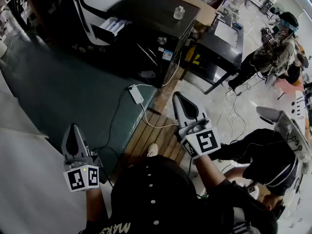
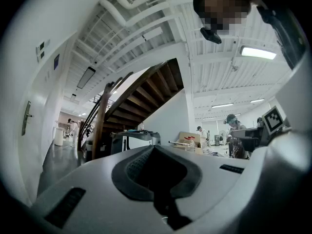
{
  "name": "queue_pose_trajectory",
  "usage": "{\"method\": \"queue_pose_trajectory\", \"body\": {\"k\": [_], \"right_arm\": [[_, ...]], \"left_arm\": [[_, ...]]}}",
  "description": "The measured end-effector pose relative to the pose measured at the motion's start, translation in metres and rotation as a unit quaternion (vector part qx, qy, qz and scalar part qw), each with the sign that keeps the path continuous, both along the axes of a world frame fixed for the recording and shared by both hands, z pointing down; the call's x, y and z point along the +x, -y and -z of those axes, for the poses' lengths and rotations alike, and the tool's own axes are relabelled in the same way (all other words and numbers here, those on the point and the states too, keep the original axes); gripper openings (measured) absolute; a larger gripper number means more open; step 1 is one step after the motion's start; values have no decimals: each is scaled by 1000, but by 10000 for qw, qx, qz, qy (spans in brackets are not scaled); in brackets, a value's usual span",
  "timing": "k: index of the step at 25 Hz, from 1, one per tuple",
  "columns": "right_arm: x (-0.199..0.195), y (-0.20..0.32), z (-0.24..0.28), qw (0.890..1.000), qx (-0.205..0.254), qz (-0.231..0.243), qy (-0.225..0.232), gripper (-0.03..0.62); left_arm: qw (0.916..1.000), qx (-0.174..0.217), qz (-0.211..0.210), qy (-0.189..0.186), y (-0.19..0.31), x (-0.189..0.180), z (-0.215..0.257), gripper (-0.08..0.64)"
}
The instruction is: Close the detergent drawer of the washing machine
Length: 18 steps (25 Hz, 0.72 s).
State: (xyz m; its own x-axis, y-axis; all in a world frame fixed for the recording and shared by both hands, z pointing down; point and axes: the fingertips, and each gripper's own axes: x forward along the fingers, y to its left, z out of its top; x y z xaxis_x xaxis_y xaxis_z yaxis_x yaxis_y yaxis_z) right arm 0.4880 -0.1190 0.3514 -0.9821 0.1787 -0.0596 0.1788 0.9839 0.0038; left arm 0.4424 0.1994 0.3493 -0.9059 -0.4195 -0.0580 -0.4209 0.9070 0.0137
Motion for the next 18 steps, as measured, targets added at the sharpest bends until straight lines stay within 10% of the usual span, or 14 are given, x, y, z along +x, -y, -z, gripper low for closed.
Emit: {"method": "queue_pose_trajectory", "body": {"k": [17, 18], "right_arm": [[-16, -2, -19, 9998, -69, 193, -53, 33], [-19, -1, -20, 9997, -70, 243, -46, 113]], "left_arm": [[9999, -21, 129, -99, 3, -13, -9, 3], [9998, -18, 152, -83, 4, -14, -9, 3]]}}
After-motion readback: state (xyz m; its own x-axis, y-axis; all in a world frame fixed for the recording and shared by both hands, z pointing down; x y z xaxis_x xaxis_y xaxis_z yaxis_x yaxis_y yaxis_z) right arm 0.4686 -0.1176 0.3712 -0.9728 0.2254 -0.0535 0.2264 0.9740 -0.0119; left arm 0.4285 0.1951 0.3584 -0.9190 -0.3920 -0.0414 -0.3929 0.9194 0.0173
